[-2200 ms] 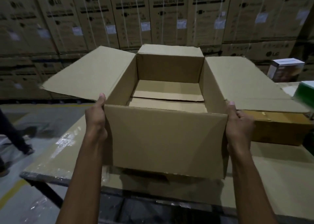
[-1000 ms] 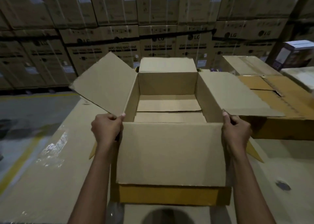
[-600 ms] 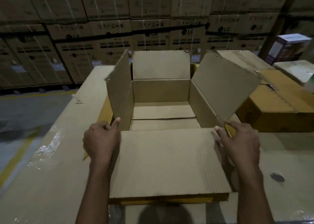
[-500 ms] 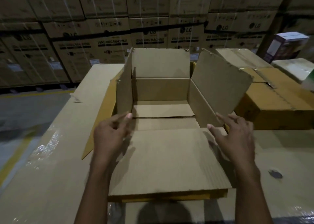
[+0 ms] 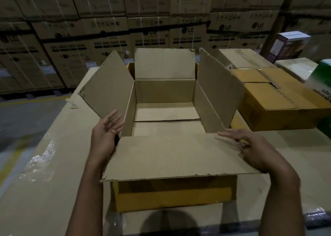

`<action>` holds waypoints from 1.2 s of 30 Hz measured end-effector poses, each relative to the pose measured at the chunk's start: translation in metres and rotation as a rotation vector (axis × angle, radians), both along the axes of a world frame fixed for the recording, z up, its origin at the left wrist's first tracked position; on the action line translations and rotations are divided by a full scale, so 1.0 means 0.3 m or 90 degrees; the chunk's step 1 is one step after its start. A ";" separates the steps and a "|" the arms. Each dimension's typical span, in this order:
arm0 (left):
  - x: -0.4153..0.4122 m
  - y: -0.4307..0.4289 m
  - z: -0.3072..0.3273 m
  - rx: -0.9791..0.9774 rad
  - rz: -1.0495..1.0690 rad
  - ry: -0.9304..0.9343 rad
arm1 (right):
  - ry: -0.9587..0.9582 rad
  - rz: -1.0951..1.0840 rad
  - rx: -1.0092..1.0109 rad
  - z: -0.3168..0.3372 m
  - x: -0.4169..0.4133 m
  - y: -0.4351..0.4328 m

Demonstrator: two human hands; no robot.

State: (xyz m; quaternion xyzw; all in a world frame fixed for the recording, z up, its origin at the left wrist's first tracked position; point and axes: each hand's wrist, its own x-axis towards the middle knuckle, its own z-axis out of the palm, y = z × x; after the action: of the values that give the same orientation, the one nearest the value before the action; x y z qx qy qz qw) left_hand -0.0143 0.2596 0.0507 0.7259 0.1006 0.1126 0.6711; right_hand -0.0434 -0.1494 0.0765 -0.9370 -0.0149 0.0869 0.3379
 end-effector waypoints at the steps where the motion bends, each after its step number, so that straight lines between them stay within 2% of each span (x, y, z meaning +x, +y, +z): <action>1: -0.009 0.009 -0.001 0.012 -0.016 0.002 | -0.032 0.012 -0.012 -0.014 0.000 -0.014; 5: -0.034 0.078 -0.036 0.094 -0.125 -0.040 | -0.112 -0.001 0.128 -0.021 -0.045 -0.078; 7: -0.046 0.116 -0.044 0.118 -0.188 -0.054 | -0.108 0.024 0.213 -0.019 -0.074 -0.119; 11: -0.075 0.169 -0.024 0.058 -0.259 -0.049 | -0.061 0.049 0.312 -0.038 -0.092 -0.131; 14: -0.087 0.187 -0.009 0.040 -0.327 -0.034 | -0.194 -0.070 0.329 -0.061 -0.041 -0.089; 15: -0.086 0.178 -0.008 0.035 -0.319 -0.030 | -0.234 -0.121 0.335 -0.079 -0.019 -0.073; 17: -0.081 0.138 -0.021 -0.002 -0.216 -0.052 | -0.281 -0.188 0.328 -0.112 0.030 -0.042; 20: -0.087 0.069 -0.036 -0.003 -0.074 -0.111 | -0.300 -0.207 0.299 -0.130 0.077 -0.023; 24: -0.112 0.021 -0.029 -0.019 -0.032 -0.224 | -0.356 -0.175 0.283 -0.122 0.063 -0.034; 26: -0.130 0.003 0.001 -0.046 -0.068 -0.283 | -0.407 -0.114 0.385 -0.115 0.042 -0.027; 29: -0.160 -0.009 0.059 -0.108 -0.079 -0.295 | -0.381 -0.140 0.527 -0.089 0.030 -0.013; 32: -0.178 -0.022 0.109 -0.022 -0.054 -0.304 | -0.391 -0.164 0.503 -0.075 0.025 -0.007; 36: -0.199 -0.065 0.164 0.127 -0.036 -0.378 | -0.414 -0.204 0.527 -0.078 0.003 0.001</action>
State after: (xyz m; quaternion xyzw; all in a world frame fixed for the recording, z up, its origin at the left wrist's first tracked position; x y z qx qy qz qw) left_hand -0.0742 0.2400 0.0999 0.7260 -0.1315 0.3099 0.5996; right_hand -0.0425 -0.1490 0.0532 -0.6947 -0.0086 -0.2730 0.6655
